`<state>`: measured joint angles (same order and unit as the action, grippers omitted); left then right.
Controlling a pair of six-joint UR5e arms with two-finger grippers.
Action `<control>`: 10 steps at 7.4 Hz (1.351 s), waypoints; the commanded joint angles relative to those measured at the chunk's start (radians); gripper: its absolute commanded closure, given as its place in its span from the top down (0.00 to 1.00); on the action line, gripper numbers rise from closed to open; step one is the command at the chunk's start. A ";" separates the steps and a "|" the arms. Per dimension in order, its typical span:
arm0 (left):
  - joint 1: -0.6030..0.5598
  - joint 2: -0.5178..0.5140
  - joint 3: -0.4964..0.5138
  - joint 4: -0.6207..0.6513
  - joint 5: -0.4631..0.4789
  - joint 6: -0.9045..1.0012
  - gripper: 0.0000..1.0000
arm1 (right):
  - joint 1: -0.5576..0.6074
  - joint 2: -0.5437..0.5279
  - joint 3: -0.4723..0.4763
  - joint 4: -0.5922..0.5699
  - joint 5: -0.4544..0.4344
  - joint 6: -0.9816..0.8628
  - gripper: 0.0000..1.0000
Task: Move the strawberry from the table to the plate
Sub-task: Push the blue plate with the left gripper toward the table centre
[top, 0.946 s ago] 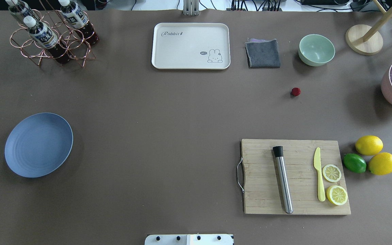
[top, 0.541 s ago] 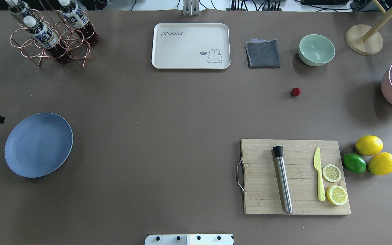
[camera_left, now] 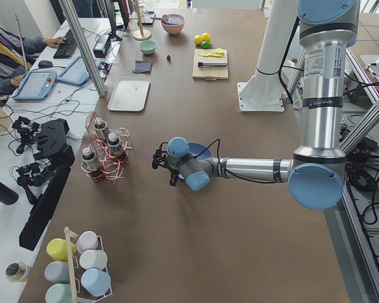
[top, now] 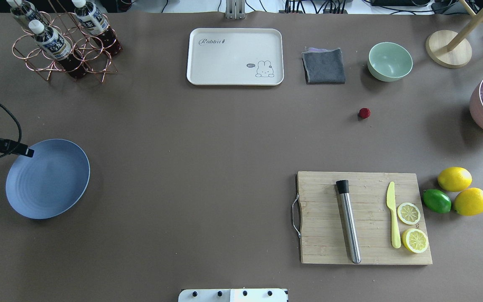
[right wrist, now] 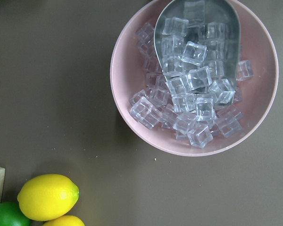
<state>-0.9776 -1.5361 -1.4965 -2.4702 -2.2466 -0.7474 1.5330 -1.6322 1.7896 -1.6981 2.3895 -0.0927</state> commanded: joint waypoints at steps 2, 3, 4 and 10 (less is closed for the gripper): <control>0.034 0.056 0.001 -0.091 -0.002 0.002 0.58 | -0.001 -0.006 0.014 -0.002 0.002 0.001 1.00; 0.034 0.057 0.001 -0.095 -0.007 -0.001 0.16 | -0.001 -0.009 0.016 -0.002 0.008 0.001 1.00; 0.034 0.059 0.001 -0.095 -0.004 0.000 0.00 | -0.001 -0.012 0.028 -0.002 0.022 0.002 1.00; 0.034 -0.002 -0.090 -0.085 -0.105 -0.256 0.00 | -0.075 0.060 0.034 0.000 0.026 0.138 1.00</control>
<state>-0.9508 -1.4980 -1.5609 -2.5561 -2.3453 -0.8780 1.5011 -1.6006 1.8243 -1.6990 2.4145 -0.0089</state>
